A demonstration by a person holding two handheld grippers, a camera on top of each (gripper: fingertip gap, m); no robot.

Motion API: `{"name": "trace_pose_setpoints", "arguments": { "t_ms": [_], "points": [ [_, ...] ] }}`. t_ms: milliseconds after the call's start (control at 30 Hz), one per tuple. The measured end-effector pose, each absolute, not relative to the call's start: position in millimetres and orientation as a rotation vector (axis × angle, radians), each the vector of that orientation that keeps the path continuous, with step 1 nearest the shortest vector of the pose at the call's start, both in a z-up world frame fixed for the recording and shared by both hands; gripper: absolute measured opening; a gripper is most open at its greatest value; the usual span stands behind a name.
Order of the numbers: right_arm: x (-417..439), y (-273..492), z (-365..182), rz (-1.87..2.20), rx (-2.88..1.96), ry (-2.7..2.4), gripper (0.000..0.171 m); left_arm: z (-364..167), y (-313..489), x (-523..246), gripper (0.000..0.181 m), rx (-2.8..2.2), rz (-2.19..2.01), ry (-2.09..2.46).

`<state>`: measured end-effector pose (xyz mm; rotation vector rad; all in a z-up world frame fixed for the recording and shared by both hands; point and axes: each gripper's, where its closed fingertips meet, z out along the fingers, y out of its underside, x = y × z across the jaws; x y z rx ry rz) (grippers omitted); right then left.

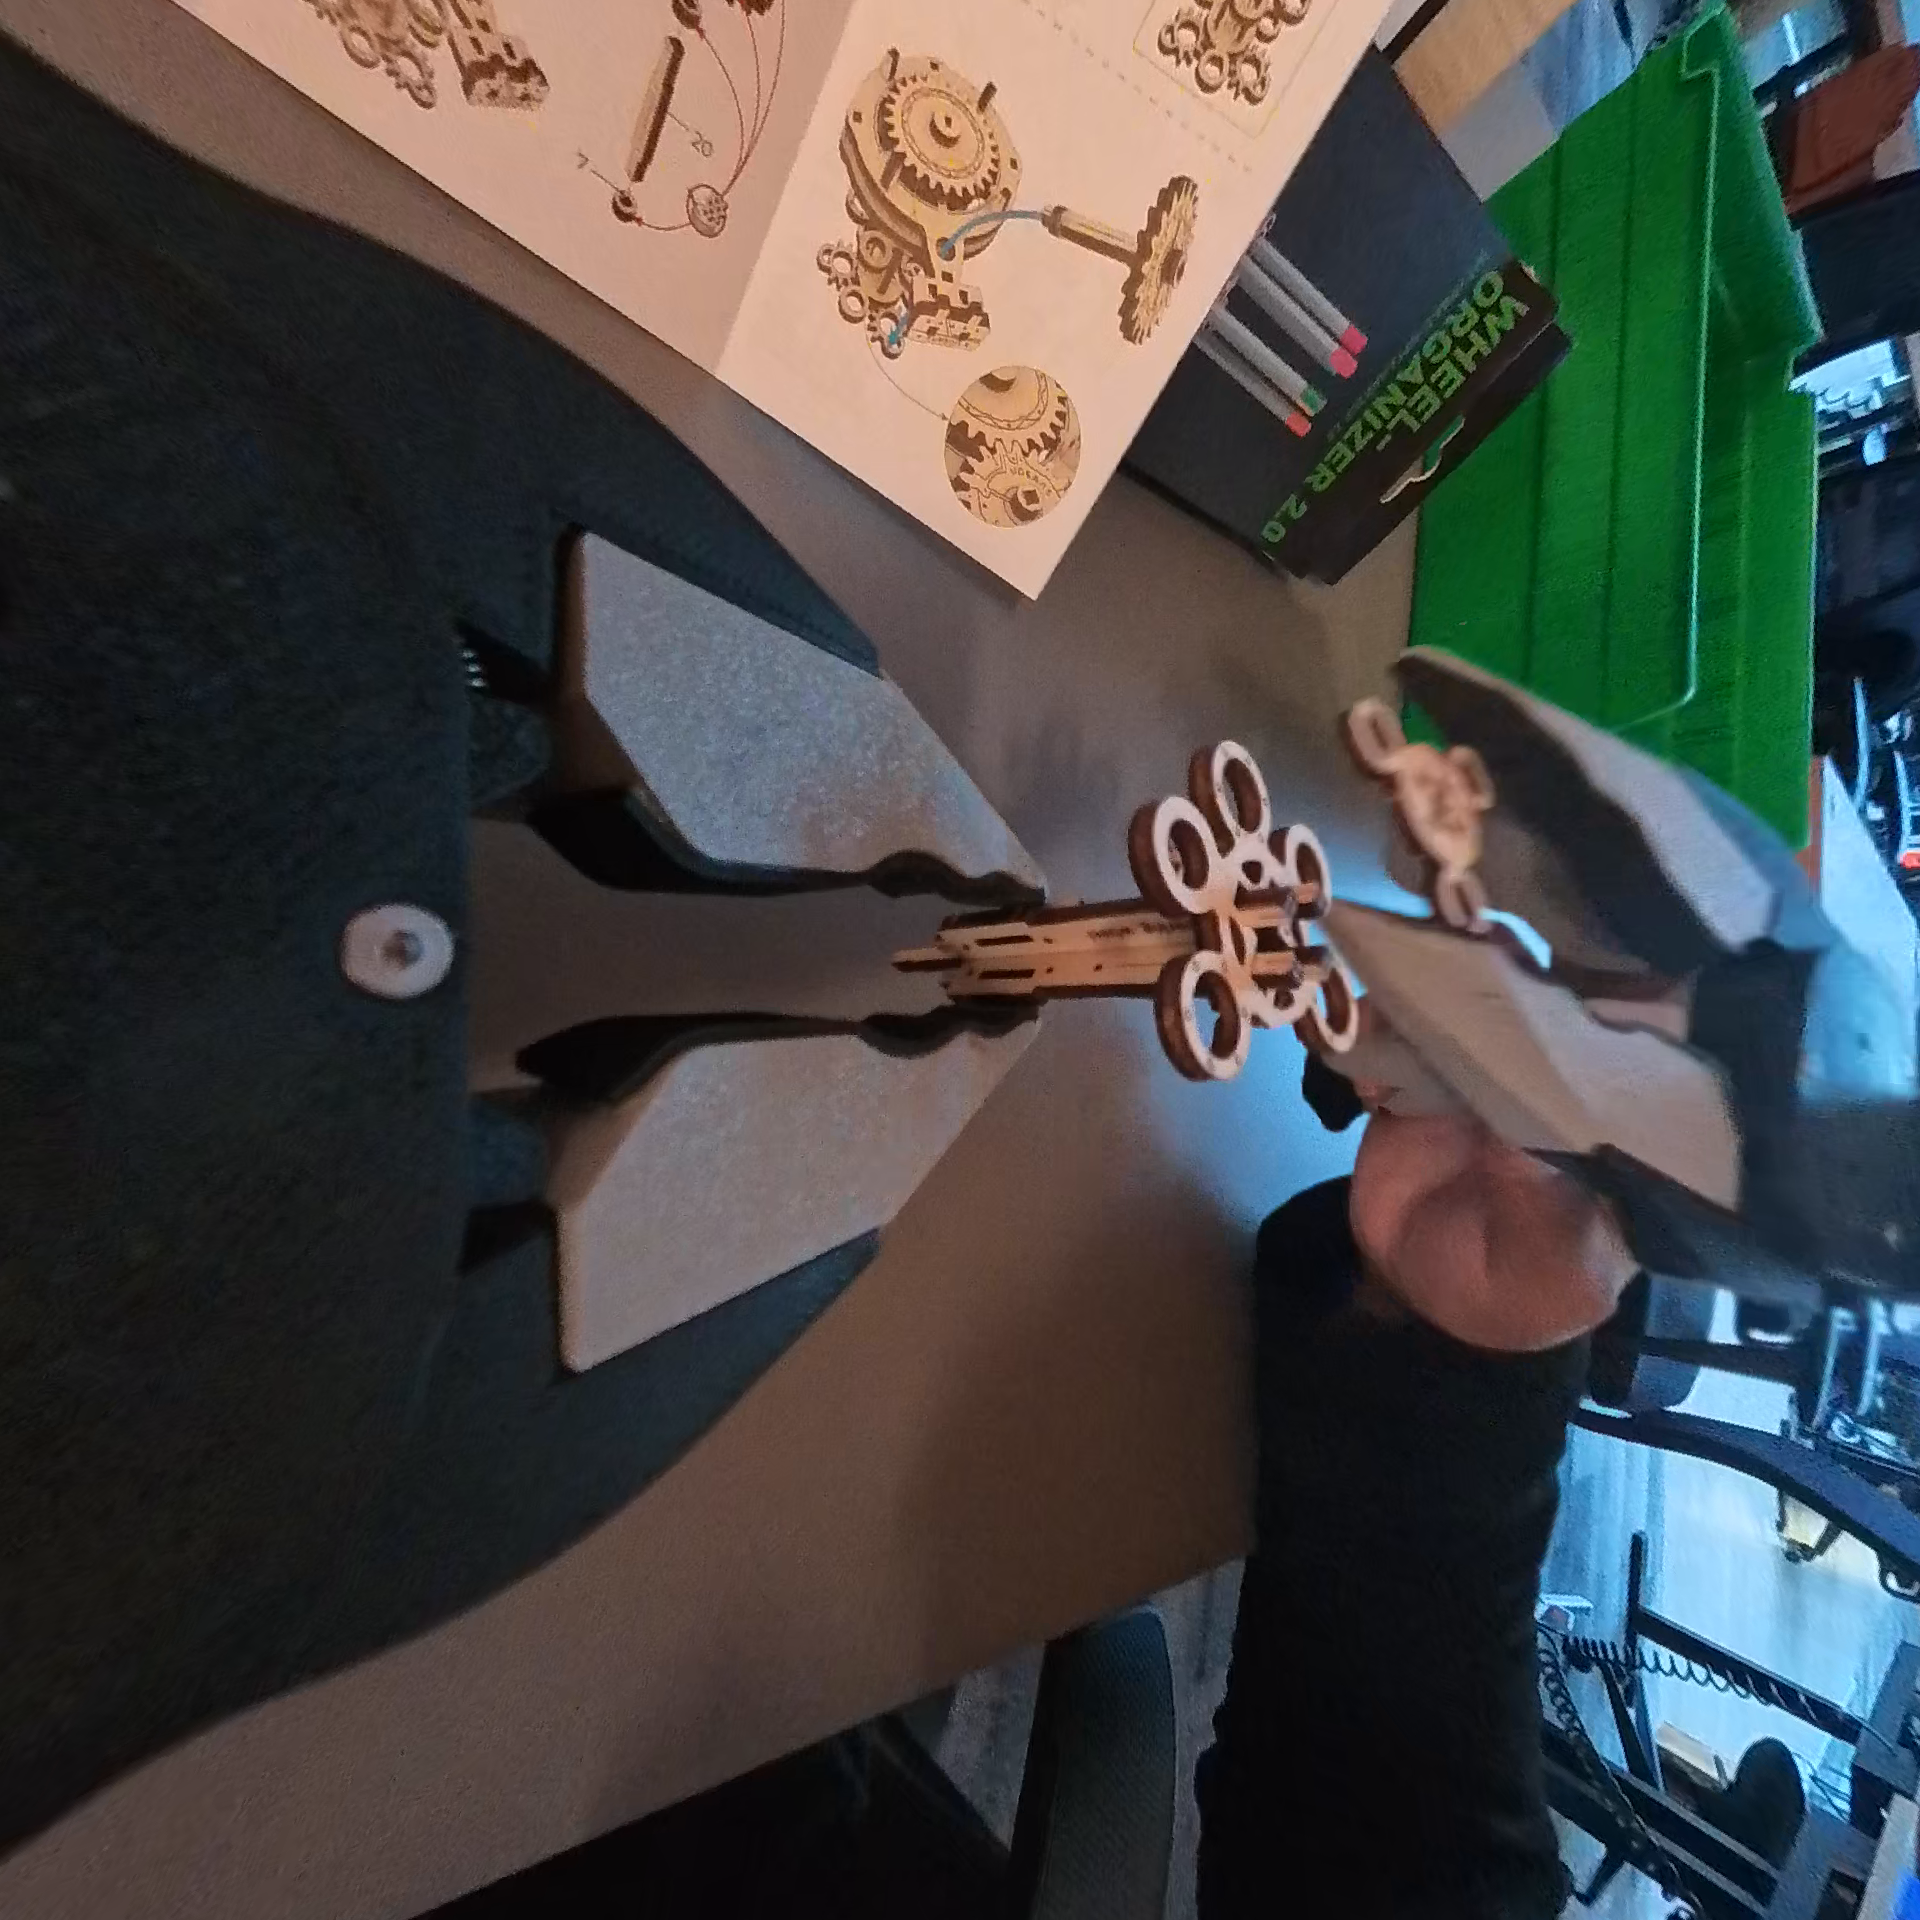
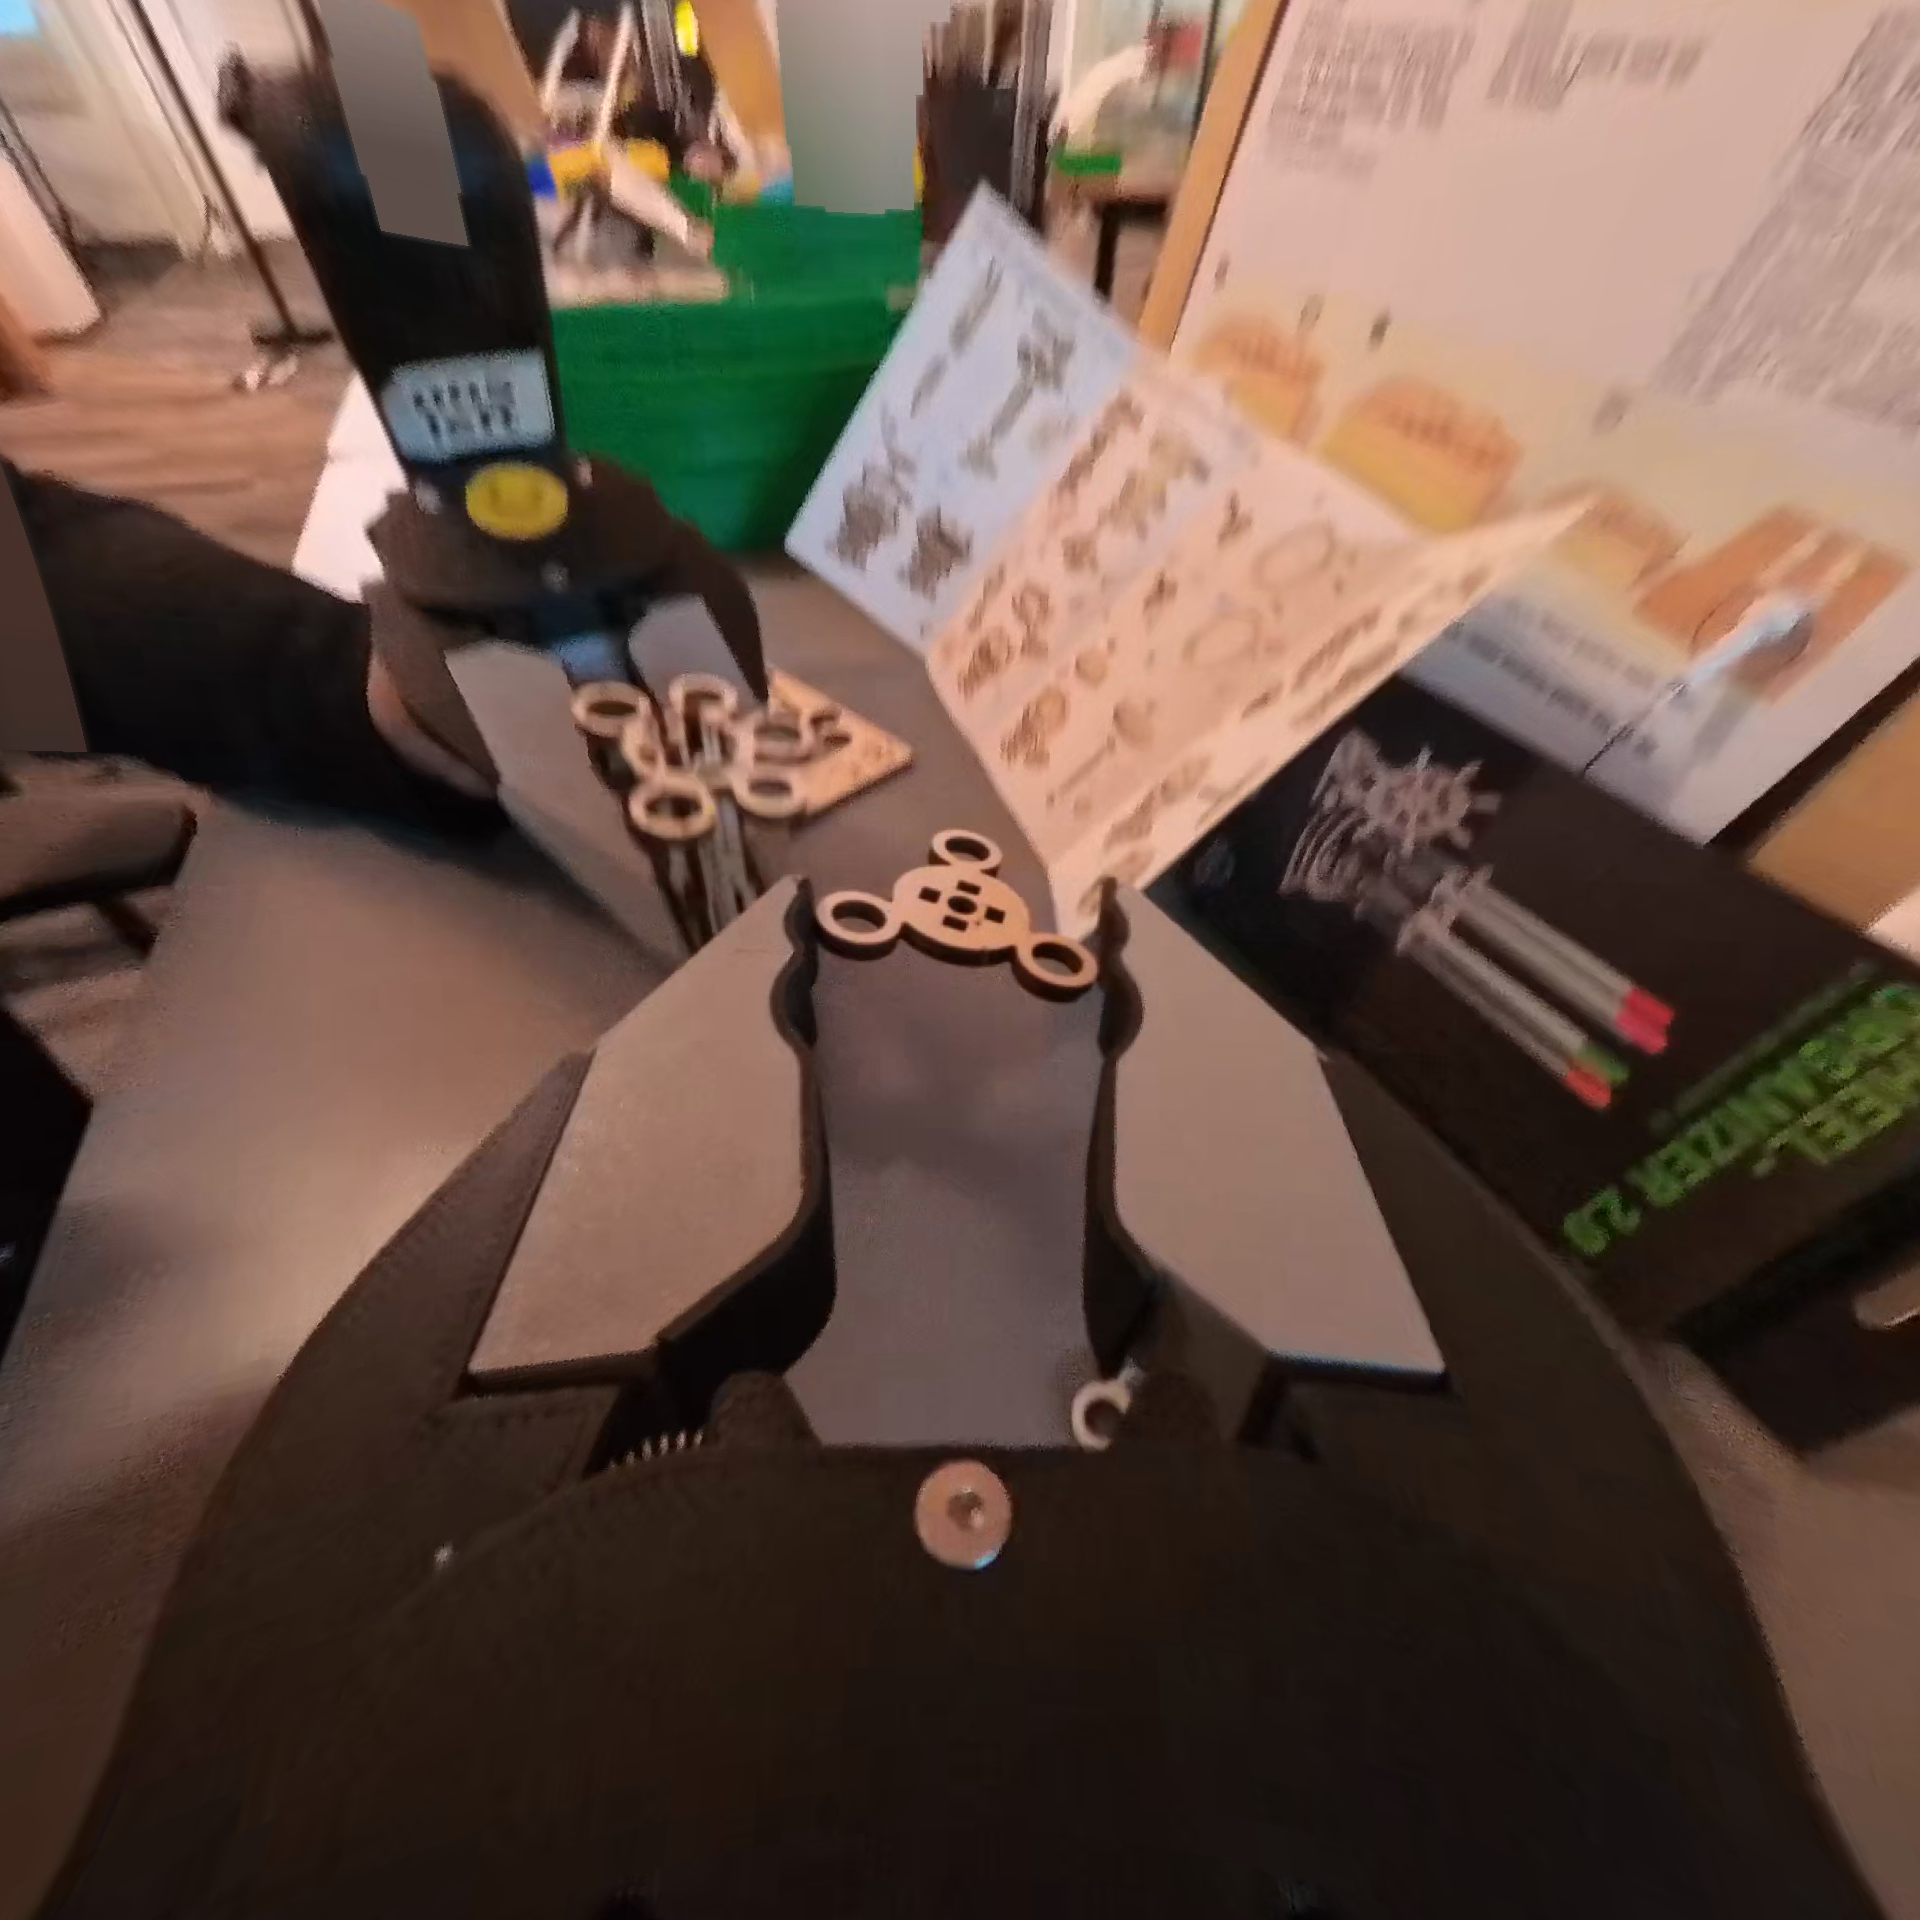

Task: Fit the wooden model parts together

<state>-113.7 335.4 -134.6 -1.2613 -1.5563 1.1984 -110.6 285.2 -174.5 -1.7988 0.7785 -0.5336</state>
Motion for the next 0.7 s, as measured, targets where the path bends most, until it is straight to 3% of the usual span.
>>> {"name": "trace_pose_setpoints", "arguments": {
  "t_ms": [133, 267, 400, 500, 633, 700],
  "points": [
    [-111, 324, -165, 1.147, -1.313, -1.737, 0.054, -173, 284, -112, 0.015, -1.793, -0.592, 0.785],
    [-111, 314, -140, 1.208, -1.233, -1.686, 0.064, -172, 282, -112, 0.015, -1.777, -0.609, 0.808],
    [-117, 292, -95, 1.543, -1.168, -1.551, 0.054, -174, 279, -108, 0.015, -1.796, -0.655, 0.826],
    [-133, 285, -99, 1.642, -1.258, -1.579, 0.046, -179, 275, -106, 0.015, -1.860, -0.756, 0.792],
    [-139, 273, -111, 1.768, -1.317, -1.685, 0.023, -179, 273, -107, 0.016, -1.926, -0.955, 0.683],
    [-144, 284, -114, 1.761, -1.373, -1.619, 0.022, -175, 271, -107, 0.016, -1.929, -1.090, 0.618]
  ]
}}
